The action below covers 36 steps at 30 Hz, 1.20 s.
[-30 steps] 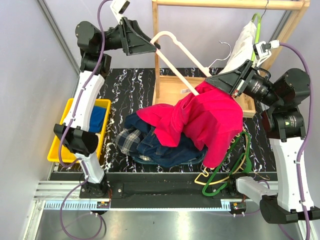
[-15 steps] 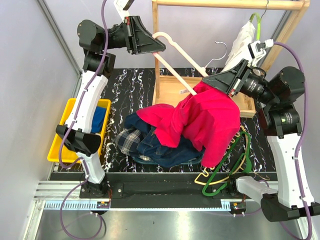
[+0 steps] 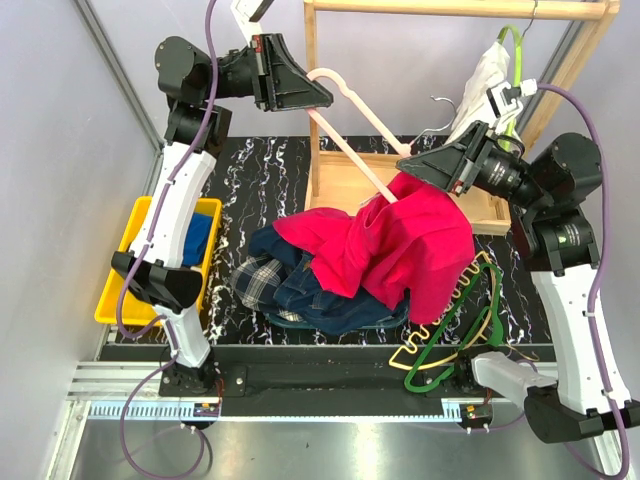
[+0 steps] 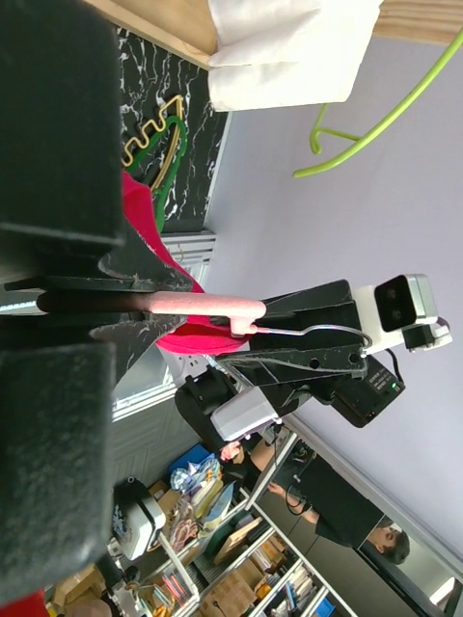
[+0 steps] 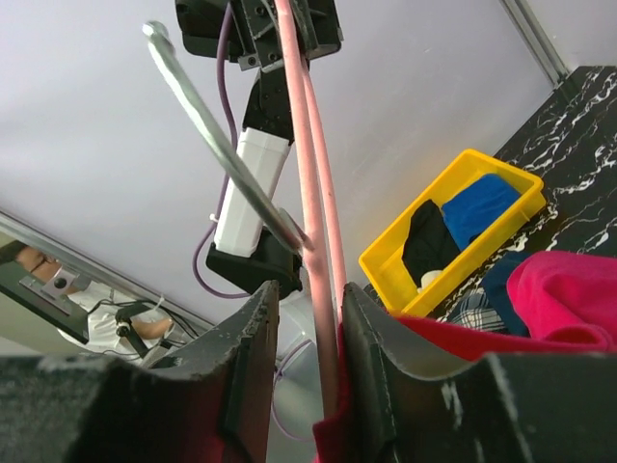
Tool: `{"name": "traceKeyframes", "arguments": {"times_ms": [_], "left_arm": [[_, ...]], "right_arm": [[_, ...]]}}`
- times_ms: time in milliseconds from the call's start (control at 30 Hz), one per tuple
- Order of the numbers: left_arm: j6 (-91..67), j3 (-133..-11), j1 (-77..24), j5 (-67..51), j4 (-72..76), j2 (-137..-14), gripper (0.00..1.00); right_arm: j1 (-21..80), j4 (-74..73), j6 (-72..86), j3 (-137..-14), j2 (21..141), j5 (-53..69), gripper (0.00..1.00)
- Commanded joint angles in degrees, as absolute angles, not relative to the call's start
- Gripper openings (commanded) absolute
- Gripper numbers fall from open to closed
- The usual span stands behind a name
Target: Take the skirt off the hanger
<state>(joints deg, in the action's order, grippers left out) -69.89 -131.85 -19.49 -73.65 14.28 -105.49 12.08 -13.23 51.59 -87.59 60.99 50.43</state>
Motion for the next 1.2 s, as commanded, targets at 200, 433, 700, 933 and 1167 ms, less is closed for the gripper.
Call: {"name": "traceKeyframes", "arguments": {"times_ms": [200, 433, 700, 933, 1167], "left_arm": [[-67.0, -128.9, -22.3, -72.6, 13.1, -102.0, 0.00], [-66.4, -127.9, -22.8, -72.9, 12.8, -101.4, 0.00], [-64.1, -114.8, -21.6, -76.5, 17.1, -97.6, 0.99], [-62.8, -95.8, -25.8, -76.0, 26.0, -88.5, 0.99], [-37.3, -93.2, -32.1, -68.9, 3.4, -83.7, 0.99]], "right_arm": [[19.4, -10.5, 46.7, -94.7, 64.9, 45.3, 0.39], [20.7, -11.7, 44.8, -95.2, 65.4, 43.1, 0.00], [20.7, -13.1, 38.4, -100.7, 65.0, 31.9, 0.00], [20.7, -6.5, 30.8, -100.0, 68.1, 20.7, 0.00], [23.8, 6.7, 34.4, -106.0, 77.0, 21.6, 0.00]]}}
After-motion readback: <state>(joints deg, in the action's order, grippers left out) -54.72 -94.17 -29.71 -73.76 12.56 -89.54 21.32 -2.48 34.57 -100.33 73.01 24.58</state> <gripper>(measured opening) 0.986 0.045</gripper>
